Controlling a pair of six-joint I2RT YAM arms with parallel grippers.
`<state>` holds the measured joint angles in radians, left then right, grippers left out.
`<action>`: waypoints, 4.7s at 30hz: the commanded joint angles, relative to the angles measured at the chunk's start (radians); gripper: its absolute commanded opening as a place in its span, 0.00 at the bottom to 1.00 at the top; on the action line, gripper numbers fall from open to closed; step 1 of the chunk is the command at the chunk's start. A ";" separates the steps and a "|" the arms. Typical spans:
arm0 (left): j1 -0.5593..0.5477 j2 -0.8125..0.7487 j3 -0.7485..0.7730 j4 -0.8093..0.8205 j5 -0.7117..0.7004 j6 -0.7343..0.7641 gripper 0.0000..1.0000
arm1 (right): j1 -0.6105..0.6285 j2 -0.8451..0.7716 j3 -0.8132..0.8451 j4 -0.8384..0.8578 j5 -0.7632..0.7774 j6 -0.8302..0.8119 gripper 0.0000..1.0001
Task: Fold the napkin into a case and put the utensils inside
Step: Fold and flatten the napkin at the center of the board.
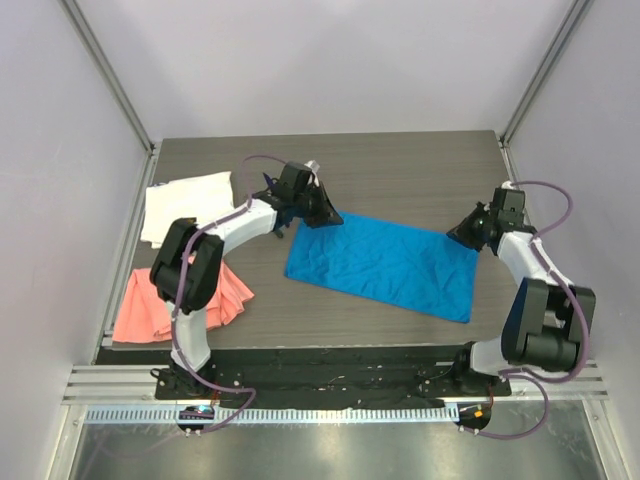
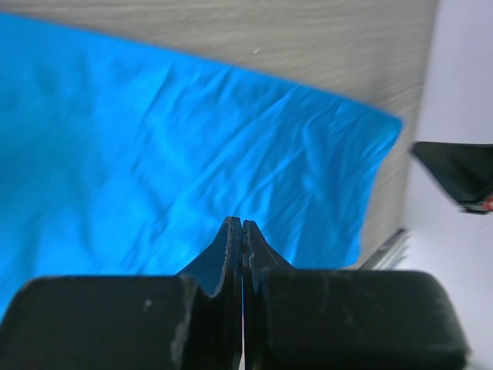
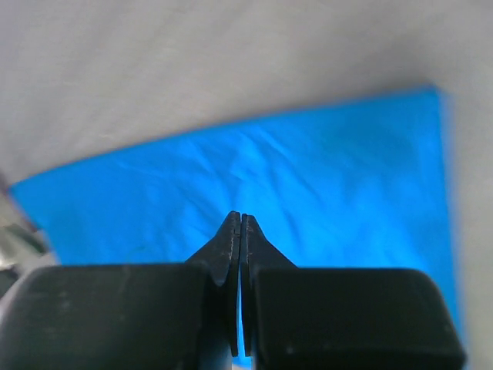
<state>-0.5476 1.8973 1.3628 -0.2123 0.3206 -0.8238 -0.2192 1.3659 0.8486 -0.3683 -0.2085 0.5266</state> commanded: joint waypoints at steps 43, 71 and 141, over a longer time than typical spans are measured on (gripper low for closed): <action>-0.034 0.285 0.154 0.615 0.093 -0.229 0.24 | 0.056 0.426 -0.037 0.939 -0.489 0.341 0.90; 0.201 0.513 0.338 0.353 0.038 -0.098 0.32 | 0.080 0.541 -0.099 1.048 -0.494 0.357 0.84; -0.060 0.405 0.182 0.582 0.104 -0.262 0.67 | -0.058 0.323 -0.020 0.752 -0.453 0.145 1.00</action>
<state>-0.6258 2.2364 1.5929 0.3054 0.3958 -1.0145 -0.2337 1.6547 0.8627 0.2775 -0.6182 0.6582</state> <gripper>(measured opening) 0.669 0.996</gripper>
